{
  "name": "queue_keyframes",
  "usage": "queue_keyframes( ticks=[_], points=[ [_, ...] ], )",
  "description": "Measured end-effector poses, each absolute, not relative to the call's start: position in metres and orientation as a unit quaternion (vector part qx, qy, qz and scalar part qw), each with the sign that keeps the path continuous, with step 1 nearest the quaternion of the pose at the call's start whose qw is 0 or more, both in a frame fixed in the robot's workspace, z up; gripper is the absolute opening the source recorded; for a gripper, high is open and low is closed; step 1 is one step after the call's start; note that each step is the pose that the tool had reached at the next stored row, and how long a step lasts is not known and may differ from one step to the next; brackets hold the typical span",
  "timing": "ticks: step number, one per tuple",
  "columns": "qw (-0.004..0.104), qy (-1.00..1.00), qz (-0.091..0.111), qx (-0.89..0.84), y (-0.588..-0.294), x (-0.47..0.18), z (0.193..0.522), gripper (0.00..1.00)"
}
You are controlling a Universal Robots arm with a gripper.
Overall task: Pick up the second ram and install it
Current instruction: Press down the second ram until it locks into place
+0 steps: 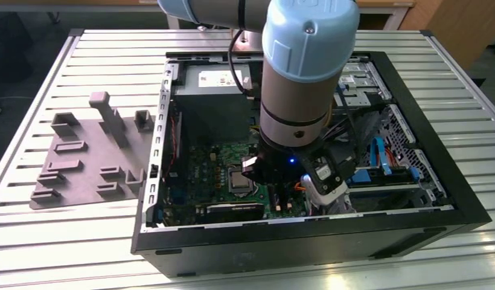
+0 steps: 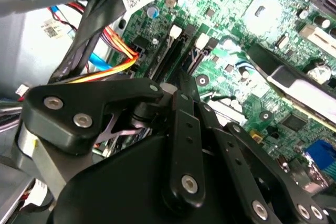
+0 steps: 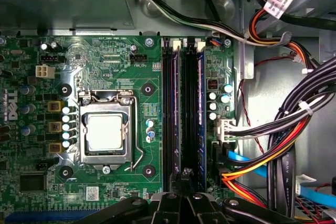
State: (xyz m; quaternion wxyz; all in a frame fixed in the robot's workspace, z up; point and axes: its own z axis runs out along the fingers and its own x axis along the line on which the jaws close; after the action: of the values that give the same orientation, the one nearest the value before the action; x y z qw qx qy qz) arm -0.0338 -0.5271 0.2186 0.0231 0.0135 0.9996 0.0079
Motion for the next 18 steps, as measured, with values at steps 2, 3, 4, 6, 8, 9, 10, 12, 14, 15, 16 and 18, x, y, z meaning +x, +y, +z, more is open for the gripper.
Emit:
queue_keyframes(
  ticks=[2,3,4,6,8,9,10,12,14,15,16,18],
  points=[
    [0.023,1.000,0.008,0.013,-0.5270,-0.0338,0.2184,0.11],
    [0.023,1.000,0.008,0.013,-0.5270,-0.0338,0.2183,0.11],
    [0.023,1.000,0.008,0.013,-0.5271,-0.0338,0.2183,0.11],
    [0.023,1.000,0.008,0.013,-0.5271,-0.0338,0.2180,0.11],
    [0.023,1.000,0.008,0.013,-0.5271,-0.0338,0.2173,0.11],
    [0.023,1.000,0.008,0.013,-0.5271,-0.0338,0.2170,0.11],
    [0.023,1.000,0.008,0.013,-0.5271,-0.0338,0.2167,0.11],
    [0.023,1.000,0.008,0.013,-0.5271,-0.0338,0.2164,0.11],
    [0.023,1.000,0.008,0.014,-0.5270,-0.0338,0.2162,0.11],
    [0.023,1.000,0.008,0.013,-0.5270,-0.0338,0.2162,0.11],
    [0.023,1.000,0.008,0.013,-0.5270,-0.0338,0.2161,0.11],
    [0.023,1.000,0.008,0.014,-0.5270,-0.0338,0.2173,0.11]
  ],
)
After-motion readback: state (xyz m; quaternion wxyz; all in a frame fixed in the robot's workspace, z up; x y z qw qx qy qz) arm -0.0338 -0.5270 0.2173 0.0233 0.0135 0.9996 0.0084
